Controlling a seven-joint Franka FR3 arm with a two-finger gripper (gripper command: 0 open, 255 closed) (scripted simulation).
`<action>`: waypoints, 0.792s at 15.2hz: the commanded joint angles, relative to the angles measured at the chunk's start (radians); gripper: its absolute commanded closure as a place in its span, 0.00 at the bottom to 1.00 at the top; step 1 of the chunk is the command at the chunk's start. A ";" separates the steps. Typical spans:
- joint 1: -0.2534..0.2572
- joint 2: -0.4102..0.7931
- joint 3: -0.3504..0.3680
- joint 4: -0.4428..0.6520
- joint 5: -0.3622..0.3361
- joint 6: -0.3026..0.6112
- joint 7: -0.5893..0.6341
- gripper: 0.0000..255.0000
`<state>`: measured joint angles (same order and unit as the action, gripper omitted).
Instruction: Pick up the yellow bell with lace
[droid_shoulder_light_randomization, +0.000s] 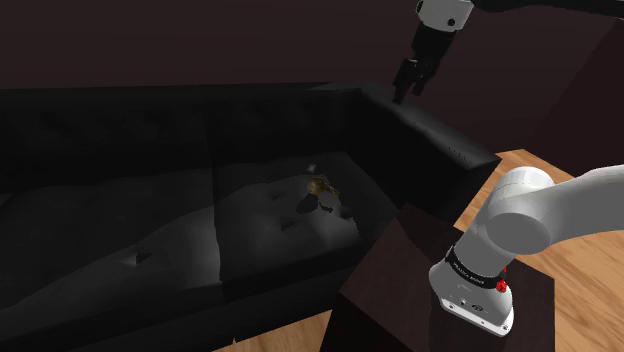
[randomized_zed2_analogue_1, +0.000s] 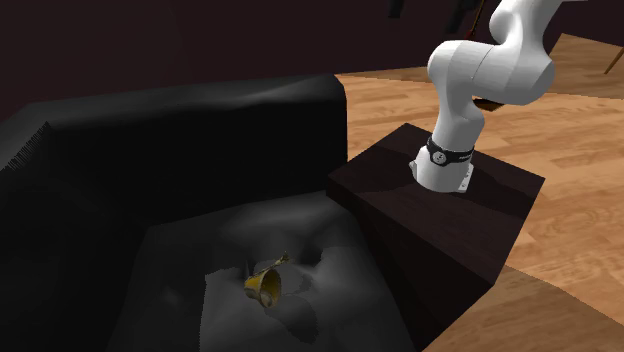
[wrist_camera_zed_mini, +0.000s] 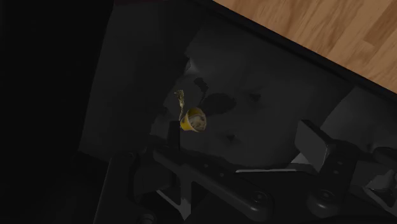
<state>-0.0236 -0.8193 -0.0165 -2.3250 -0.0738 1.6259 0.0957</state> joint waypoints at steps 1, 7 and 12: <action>0.000 0.000 0.000 0.000 0.000 0.000 0.000 0.00; 0.000 0.097 -0.062 -0.109 -0.018 0.189 -0.065 0.00; 0.002 0.219 -0.114 -0.164 -0.025 0.351 -0.122 0.00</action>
<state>-0.0220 -0.6252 -0.1196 -2.4756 -0.0977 1.9397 -0.0147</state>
